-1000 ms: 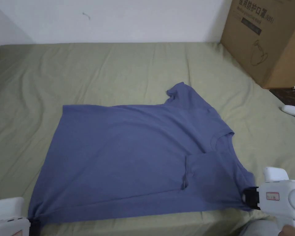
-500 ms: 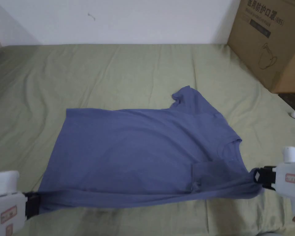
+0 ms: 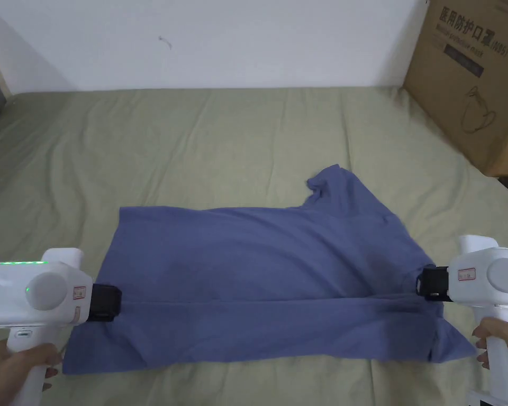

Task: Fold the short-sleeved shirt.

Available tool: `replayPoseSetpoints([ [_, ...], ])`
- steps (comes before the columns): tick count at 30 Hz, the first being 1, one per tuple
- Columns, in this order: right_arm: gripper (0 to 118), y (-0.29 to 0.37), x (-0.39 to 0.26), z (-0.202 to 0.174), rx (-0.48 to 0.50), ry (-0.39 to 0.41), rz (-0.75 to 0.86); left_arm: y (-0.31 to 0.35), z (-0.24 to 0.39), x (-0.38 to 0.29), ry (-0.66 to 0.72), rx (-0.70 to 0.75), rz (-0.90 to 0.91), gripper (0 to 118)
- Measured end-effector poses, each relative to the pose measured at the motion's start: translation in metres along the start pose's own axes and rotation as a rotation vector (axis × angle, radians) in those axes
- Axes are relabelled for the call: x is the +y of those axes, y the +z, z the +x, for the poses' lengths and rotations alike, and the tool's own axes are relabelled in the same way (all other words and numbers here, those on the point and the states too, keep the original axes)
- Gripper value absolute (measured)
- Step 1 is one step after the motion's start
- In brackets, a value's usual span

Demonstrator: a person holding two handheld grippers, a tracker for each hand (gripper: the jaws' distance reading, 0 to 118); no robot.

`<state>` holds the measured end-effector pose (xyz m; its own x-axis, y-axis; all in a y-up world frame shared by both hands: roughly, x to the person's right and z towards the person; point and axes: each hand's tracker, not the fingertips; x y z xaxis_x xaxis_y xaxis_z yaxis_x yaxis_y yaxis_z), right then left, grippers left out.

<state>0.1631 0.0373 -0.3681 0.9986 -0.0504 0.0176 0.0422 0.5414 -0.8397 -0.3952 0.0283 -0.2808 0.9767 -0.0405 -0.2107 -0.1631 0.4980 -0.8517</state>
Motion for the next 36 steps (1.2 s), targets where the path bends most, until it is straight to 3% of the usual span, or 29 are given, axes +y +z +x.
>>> replayPoseSetpoints([
  [2, 62, 0.01, -0.003, 0.004, 0.019, -0.007, 0.023, 0.011, -0.008, -0.008, 0.024, -0.014, 0.013, 95],
  [3, 58, 0.018, -0.007, 0.005, 0.031, -0.012, 0.034, 0.017, -0.013, -0.015, 0.048, -0.029, 0.018, 83],
  [4, 48, 0.026, -0.012, 0.005, 0.039, -0.017, 0.05, 0.024, -0.017, -0.022, 0.074, -0.061, 0.026, 56],
  [5, 12, 0.034, -0.018, 0.007, 0.051, -0.019, 0.064, 0.032, -0.02, -0.031, 0.089, -0.079, 0.037, 6],
  [6, 0, 0.042, -0.026, 0.007, 0.058, -0.022, 0.071, 0.038, -0.022, -0.042, 0.094, -0.104, 0.036, 0],
  [8, 0, 0.053, -0.039, 0.005, 0.041, -0.035, 0.074, 0.048, -0.022, -0.064, 0.092, -0.107, 0.067, 0],
  [12, 0, 0.06, -0.064, 0.001, 0.023, 0.012, 0.029, 0.05, -0.019, -0.088, 0.095, -0.131, 0.048, 0],
  [15, 0, 0.058, -0.077, 0.002, 0.04, -0.021, 0.019, 0.041, -0.024, -0.088, 0.133, -0.116, 0.061, 26],
  [16, 0, 0.059, -0.08, 0.002, 0.043, -0.026, 0.017, 0.031, -0.03, -0.086, 0.161, -0.113, 0.041, 26],
  [17, 0, 0.057, -0.084, 0.003, 0.042, -0.028, 0.018, 0.021, -0.033, -0.084, 0.171, -0.114, 0.021, 68],
  [18, 0, 0.057, -0.086, 0.003, 0.041, -0.026, 0.014, 0.007, -0.035, -0.083, 0.169, -0.115, 0.016, 93],
  [19, 0, 0.058, -0.088, 0.003, 0.04, -0.025, 0.011, 0.0, -0.035, -0.081, 0.168, -0.111, 0.013, 97],
  [22, 0, 0.049, -0.096, 0.009, 0.046, -0.043, 0.001, -0.023, -0.026, -0.084, 0.186, -0.118, -0.075, 81],
  [24, 0, 0.049, -0.1, 0.011, 0.049, -0.057, -0.002, -0.025, -0.016, -0.086, 0.097, -0.058, -0.046, 76],
  [25, 0, 0.047, -0.103, 0.012, 0.044, -0.061, -0.006, -0.019, -0.014, -0.085, 0.08, -0.046, -0.044, 67],
  [27, 1, 0.045, -0.104, 0.015, 0.03, -0.07, -0.013, -0.008, -0.012, -0.083, 0.057, -0.008, -0.004, 1],
  [28, 9, 0.044, -0.102, 0.018, 0.04, -0.076, -0.025, -0.003, -0.017, -0.08, 0.091, -0.03, 0.008, 1],
  [32, 66, 0.033, -0.085, 0.026, 0.051, -0.097, -0.028, 0.002, -0.014, -0.078, 0.117, -0.049, -0.014, 1],
  [33, 71, 0.028, -0.08, 0.029, 0.05, -0.109, -0.017, 0.006, -0.011, -0.079, 0.111, -0.046, -0.013, 1],
  [36, 68, 0.006, -0.067, 0.041, 0.046, -0.182, -0.047, 0.016, -0.013, -0.077, 0.112, -0.062, -0.011, 1],
])
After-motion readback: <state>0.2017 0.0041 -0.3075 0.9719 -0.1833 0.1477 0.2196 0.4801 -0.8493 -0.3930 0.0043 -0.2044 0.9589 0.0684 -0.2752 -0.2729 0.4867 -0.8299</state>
